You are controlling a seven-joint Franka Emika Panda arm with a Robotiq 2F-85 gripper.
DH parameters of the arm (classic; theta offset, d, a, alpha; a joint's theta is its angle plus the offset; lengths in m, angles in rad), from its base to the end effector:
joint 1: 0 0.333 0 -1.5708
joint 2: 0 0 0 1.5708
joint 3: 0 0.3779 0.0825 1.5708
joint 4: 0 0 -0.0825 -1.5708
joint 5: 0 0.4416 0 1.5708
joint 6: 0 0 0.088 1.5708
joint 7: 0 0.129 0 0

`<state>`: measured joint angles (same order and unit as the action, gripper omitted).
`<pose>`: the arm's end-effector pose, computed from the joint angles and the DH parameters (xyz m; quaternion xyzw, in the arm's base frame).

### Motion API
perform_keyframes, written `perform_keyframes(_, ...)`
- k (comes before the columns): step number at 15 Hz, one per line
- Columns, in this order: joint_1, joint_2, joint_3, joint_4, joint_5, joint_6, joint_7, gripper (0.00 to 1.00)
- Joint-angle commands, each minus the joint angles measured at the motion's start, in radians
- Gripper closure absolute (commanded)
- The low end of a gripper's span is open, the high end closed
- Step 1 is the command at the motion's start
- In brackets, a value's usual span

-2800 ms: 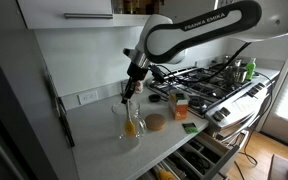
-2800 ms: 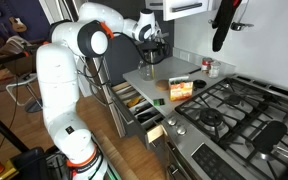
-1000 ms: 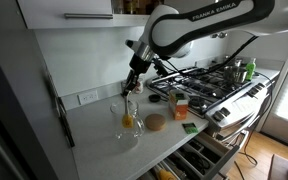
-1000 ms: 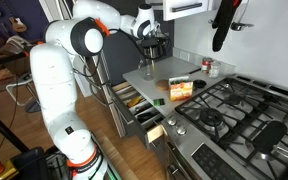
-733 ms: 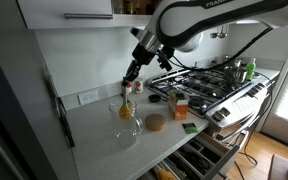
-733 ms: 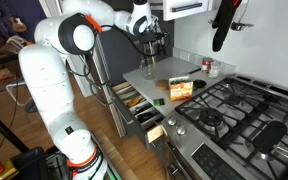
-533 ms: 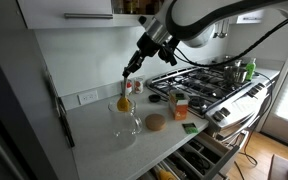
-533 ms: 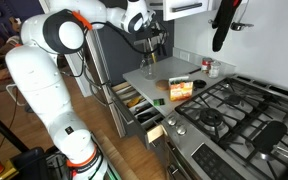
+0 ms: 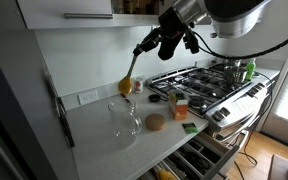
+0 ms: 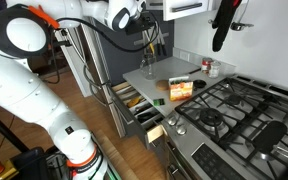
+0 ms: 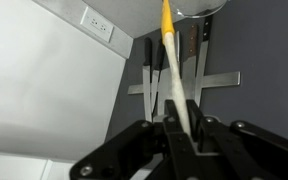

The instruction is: Remove the spatula from the glass mug then put it in the top cupboard

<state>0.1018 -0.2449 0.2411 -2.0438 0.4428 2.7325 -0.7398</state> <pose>0.5592 0.2037 0.6874 -0.8192 -0.3391 -0.4597 0.0517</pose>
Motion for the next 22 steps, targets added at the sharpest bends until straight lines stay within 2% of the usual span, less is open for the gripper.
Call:
perform_keyframes(1, 0.000, -0.017, 0.000, -0.015, 0.001, 0.002, 0.000, 0.85)
perform_keyframes(8, 0.000, -0.031, -0.001, -0.035, 0.002, 0.010, 0.000, 0.85)
perform_keyframes(9, 0.000, -0.031, -0.001, -0.035, 0.002, 0.010, 0.000, 0.96)
perform_keyframes(16, -0.011, -0.127, -0.054, -0.085, 0.074, 0.226, 0.026, 0.96)
perform_keyframes(20, 0.054, -0.181, -0.114, -0.096, 0.176, 0.331, -0.017, 0.96)
perform_keyframes(22, 0.118, -0.206, -0.159, -0.100, 0.236, 0.389, -0.049, 0.96)
